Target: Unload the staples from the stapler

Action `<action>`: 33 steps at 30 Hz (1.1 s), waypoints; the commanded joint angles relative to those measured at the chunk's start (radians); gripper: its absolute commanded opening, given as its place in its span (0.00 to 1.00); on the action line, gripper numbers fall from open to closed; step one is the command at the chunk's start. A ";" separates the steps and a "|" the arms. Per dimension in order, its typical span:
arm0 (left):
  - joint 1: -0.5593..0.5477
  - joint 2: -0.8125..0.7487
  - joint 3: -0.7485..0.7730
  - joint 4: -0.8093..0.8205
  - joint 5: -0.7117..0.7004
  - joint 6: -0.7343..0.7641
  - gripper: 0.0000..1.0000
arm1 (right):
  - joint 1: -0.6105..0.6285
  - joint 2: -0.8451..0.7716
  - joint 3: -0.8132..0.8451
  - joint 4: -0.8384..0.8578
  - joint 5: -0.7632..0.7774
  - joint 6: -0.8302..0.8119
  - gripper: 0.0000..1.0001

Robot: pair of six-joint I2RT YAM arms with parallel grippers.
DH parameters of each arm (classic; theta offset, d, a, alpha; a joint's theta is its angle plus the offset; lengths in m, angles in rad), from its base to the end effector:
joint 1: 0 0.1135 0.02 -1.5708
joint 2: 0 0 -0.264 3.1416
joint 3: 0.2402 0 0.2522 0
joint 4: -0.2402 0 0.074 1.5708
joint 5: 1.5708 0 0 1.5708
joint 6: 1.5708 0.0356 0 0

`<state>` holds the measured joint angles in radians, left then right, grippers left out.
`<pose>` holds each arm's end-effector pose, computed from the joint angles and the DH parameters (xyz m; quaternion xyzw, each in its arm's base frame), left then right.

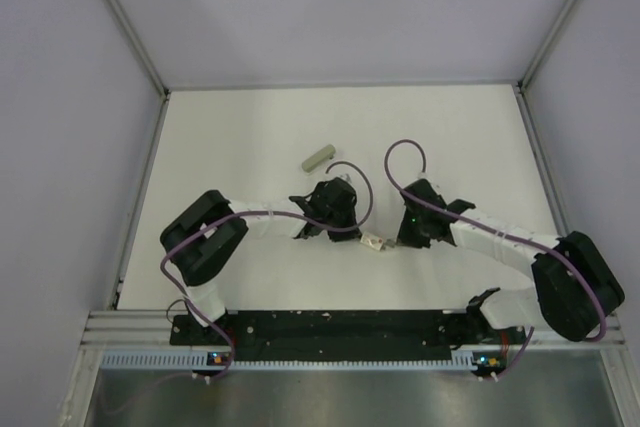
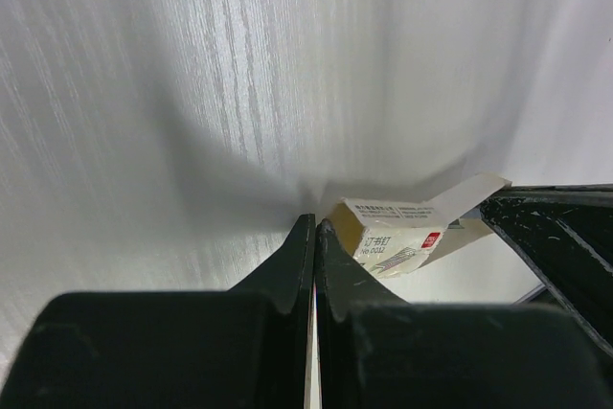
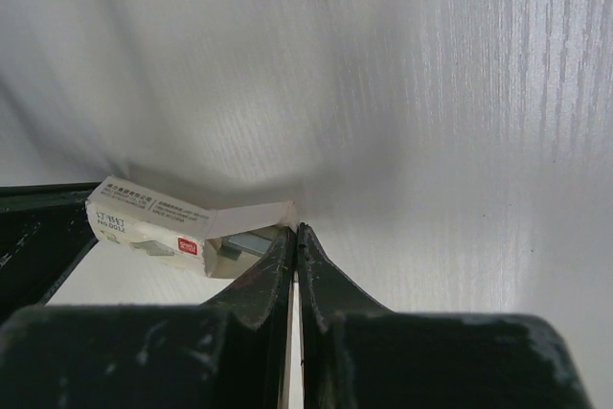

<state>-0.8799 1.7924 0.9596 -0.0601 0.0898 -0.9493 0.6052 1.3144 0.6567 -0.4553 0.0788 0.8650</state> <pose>0.2243 -0.2763 0.1449 -0.0178 0.9421 -0.2890 0.1691 0.1924 0.1297 0.1684 0.1349 0.9638 0.1236 0.1939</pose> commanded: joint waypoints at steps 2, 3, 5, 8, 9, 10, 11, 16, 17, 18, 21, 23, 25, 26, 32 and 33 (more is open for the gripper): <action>-0.025 -0.021 -0.042 -0.037 0.027 -0.020 0.00 | -0.007 -0.058 -0.023 0.070 -0.031 0.037 0.00; -0.027 -0.021 -0.047 -0.037 0.028 -0.023 0.00 | -0.010 -0.063 -0.026 0.072 -0.031 0.039 0.00; -0.030 -0.024 -0.056 -0.034 0.031 -0.029 0.00 | -0.015 -0.073 -0.032 0.069 -0.031 0.039 0.00; -0.037 -0.033 -0.076 -0.029 0.030 -0.037 0.00 | -0.025 -0.084 -0.042 0.069 -0.040 0.037 0.00; -0.037 -0.037 -0.082 -0.027 0.030 -0.042 0.00 | -0.028 -0.086 -0.043 0.070 -0.042 0.037 0.00; -0.039 -0.041 -0.085 -0.026 0.030 -0.043 0.00 | -0.030 -0.089 -0.045 0.069 -0.043 0.037 0.00; -0.040 -0.045 -0.088 -0.024 0.030 -0.046 0.00 | -0.028 -0.089 -0.046 0.069 -0.042 0.034 0.00; -0.060 -0.059 -0.102 -0.024 0.028 -0.057 0.00 | -0.030 -0.080 -0.043 0.072 -0.044 0.032 0.00; -0.063 -0.057 -0.101 -0.024 0.030 -0.060 0.00 | -0.030 -0.081 -0.045 0.073 -0.047 0.032 0.00; -0.067 -0.056 -0.102 -0.023 0.027 -0.060 0.00 | -0.030 -0.076 -0.043 0.075 -0.051 0.032 0.00; -0.068 -0.048 -0.098 -0.021 0.027 -0.060 0.00 | -0.030 -0.073 -0.043 0.079 -0.057 0.028 0.00; -0.070 -0.042 -0.087 -0.021 0.028 -0.055 0.00 | -0.030 -0.072 -0.043 0.083 -0.062 0.022 0.00; -0.070 -0.033 -0.078 -0.026 0.030 -0.052 0.00 | -0.028 -0.067 -0.045 0.084 -0.063 0.011 0.00; -0.070 -0.030 -0.073 -0.027 0.030 -0.051 0.00 | -0.028 -0.066 -0.046 0.086 -0.063 0.009 0.00; -0.068 0.007 -0.006 -0.063 0.027 -0.003 0.00 | -0.019 -0.023 -0.037 0.106 -0.100 -0.046 0.00; -0.068 0.015 0.002 -0.060 0.034 0.007 0.00 | -0.016 -0.017 -0.035 0.106 -0.106 -0.060 0.00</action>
<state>-0.9398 1.7557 0.9131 -0.0780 0.1238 -0.9966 0.5797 1.2659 0.6022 -0.4137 0.0326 0.8520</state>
